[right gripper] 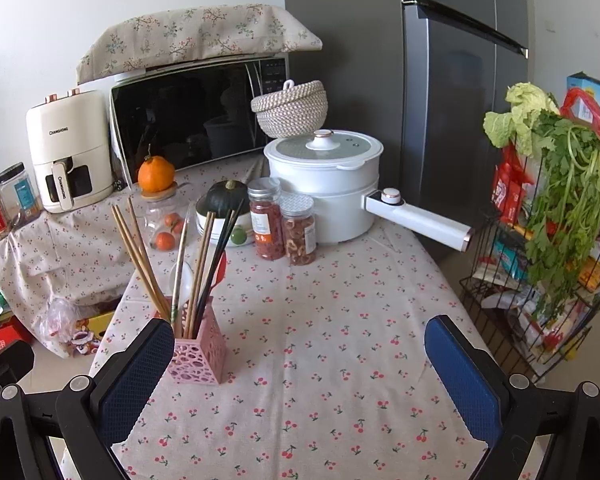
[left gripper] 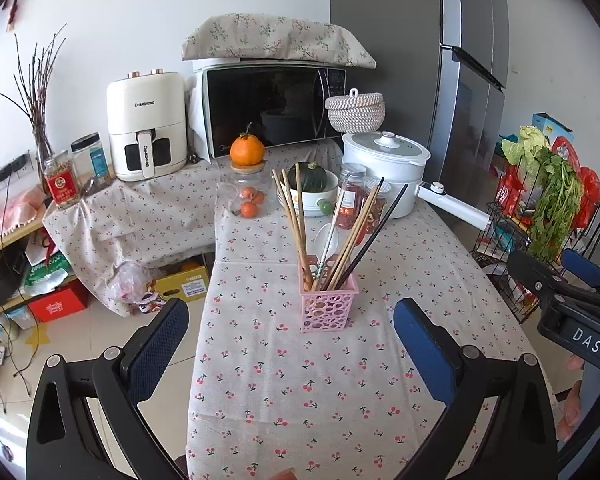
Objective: Organize utensils
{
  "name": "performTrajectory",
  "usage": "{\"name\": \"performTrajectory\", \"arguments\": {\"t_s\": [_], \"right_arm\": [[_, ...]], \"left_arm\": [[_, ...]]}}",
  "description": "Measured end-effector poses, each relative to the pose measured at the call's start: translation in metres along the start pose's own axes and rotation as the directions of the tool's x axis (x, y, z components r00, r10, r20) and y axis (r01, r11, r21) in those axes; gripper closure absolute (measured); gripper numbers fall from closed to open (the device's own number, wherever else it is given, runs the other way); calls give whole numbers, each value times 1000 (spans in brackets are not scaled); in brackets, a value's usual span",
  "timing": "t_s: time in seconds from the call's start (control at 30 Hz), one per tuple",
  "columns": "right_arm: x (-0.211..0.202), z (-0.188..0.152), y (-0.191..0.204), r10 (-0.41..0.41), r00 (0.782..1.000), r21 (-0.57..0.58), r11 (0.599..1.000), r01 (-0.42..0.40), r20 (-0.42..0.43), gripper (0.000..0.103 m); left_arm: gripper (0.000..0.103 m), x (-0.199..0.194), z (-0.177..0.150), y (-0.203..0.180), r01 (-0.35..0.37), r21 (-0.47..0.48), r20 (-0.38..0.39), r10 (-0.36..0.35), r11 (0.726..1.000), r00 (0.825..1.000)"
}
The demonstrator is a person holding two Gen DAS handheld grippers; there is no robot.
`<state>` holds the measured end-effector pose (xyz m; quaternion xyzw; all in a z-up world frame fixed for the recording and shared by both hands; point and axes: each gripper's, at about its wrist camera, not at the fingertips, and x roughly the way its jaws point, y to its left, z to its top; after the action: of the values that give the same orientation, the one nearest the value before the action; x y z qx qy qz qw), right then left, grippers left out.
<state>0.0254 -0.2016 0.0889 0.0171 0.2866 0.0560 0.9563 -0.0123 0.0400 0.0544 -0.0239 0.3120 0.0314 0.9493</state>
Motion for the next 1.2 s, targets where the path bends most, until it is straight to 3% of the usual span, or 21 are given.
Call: {"name": "performTrajectory", "arguments": {"t_s": [1.2], "right_arm": [[16, -6, -1, -13, 999, -7, 1000, 13, -51, 0]], "left_arm": [[0, 17, -6, -9, 8, 31, -29, -7, 999, 1000]]}}
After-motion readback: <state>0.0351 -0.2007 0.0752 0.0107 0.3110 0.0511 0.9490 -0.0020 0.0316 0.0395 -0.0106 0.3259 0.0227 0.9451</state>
